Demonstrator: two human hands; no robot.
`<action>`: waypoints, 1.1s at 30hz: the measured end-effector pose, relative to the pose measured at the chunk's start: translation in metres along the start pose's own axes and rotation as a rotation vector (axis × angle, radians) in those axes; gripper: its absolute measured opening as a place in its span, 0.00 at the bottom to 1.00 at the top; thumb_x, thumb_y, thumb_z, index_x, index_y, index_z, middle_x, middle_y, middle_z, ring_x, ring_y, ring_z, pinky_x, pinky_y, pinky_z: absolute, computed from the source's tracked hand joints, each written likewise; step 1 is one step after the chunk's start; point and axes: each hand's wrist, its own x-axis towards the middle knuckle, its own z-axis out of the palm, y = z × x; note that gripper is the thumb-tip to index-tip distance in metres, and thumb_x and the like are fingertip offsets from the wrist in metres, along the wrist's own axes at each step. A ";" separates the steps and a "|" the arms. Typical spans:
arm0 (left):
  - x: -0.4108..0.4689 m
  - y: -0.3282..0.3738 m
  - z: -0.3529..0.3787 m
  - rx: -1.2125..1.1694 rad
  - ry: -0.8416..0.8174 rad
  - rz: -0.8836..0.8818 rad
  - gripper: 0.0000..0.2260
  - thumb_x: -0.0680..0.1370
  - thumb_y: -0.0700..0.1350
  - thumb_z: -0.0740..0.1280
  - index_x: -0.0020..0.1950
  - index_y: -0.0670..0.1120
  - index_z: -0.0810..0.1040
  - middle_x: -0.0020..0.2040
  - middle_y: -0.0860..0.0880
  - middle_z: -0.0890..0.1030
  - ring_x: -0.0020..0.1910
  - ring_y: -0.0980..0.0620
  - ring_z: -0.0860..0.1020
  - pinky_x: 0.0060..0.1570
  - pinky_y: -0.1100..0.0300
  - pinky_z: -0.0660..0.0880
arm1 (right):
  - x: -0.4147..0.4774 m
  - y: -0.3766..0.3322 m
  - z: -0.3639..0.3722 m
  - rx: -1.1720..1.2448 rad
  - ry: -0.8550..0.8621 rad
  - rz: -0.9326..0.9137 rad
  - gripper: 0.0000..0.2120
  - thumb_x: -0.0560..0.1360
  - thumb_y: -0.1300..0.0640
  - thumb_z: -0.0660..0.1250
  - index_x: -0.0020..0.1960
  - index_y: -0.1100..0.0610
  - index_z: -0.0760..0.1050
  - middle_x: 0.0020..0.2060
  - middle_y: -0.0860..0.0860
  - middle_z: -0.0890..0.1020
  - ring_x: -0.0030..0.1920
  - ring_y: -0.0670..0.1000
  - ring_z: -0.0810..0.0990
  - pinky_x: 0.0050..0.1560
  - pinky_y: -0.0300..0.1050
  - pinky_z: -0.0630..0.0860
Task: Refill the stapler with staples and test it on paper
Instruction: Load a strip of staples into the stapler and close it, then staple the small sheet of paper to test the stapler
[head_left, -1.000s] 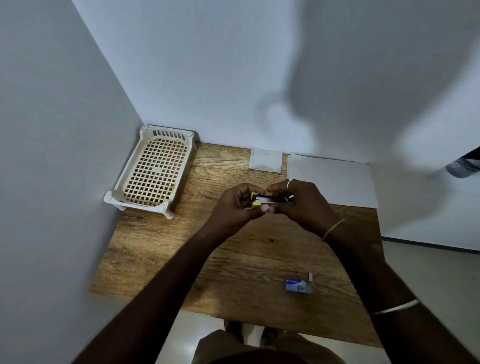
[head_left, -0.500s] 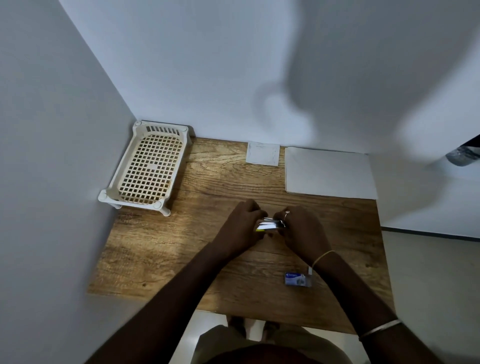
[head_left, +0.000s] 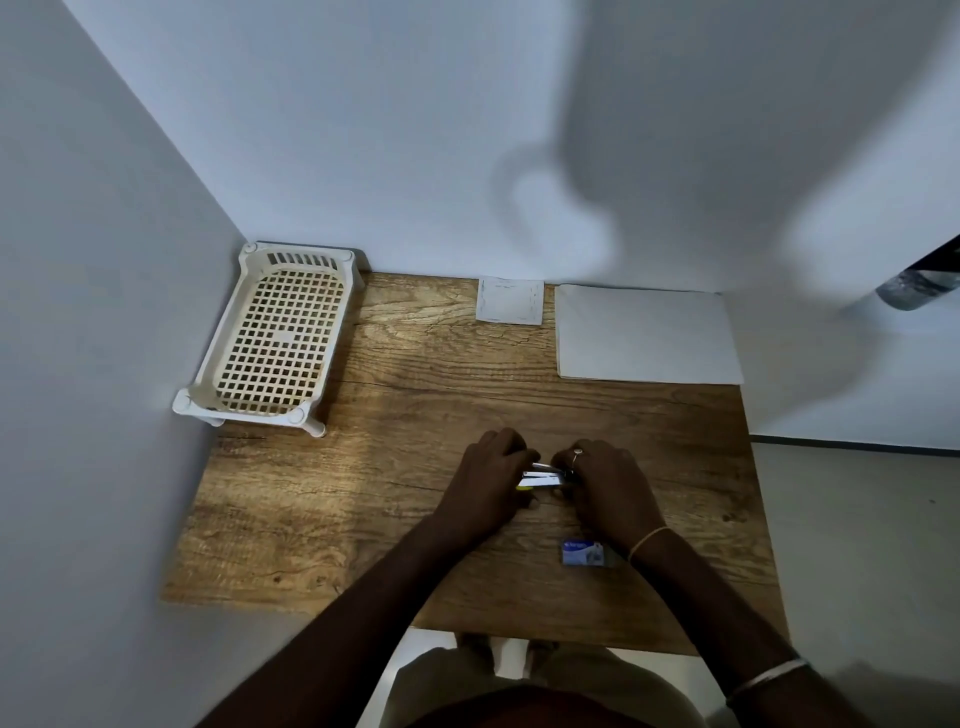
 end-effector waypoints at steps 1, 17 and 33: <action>-0.001 -0.001 0.001 0.004 -0.003 0.001 0.25 0.70 0.54 0.77 0.66 0.49 0.80 0.60 0.50 0.76 0.57 0.49 0.73 0.51 0.54 0.69 | -0.001 0.000 0.001 0.002 -0.001 0.000 0.12 0.73 0.53 0.73 0.56 0.45 0.81 0.49 0.46 0.82 0.49 0.50 0.79 0.50 0.48 0.75; -0.010 -0.015 -0.010 -0.101 -0.009 0.023 0.41 0.70 0.71 0.68 0.76 0.49 0.69 0.69 0.49 0.71 0.66 0.51 0.69 0.63 0.53 0.69 | -0.003 0.007 0.003 0.174 0.047 0.017 0.25 0.72 0.40 0.71 0.66 0.49 0.76 0.59 0.48 0.80 0.60 0.50 0.77 0.58 0.45 0.74; 0.095 -0.080 -0.087 0.223 -0.206 -0.075 0.37 0.82 0.54 0.64 0.82 0.40 0.50 0.83 0.41 0.50 0.82 0.43 0.49 0.80 0.45 0.47 | 0.143 -0.016 -0.028 -0.160 0.030 -0.130 0.37 0.77 0.41 0.64 0.77 0.62 0.60 0.77 0.60 0.63 0.77 0.59 0.61 0.75 0.55 0.61</action>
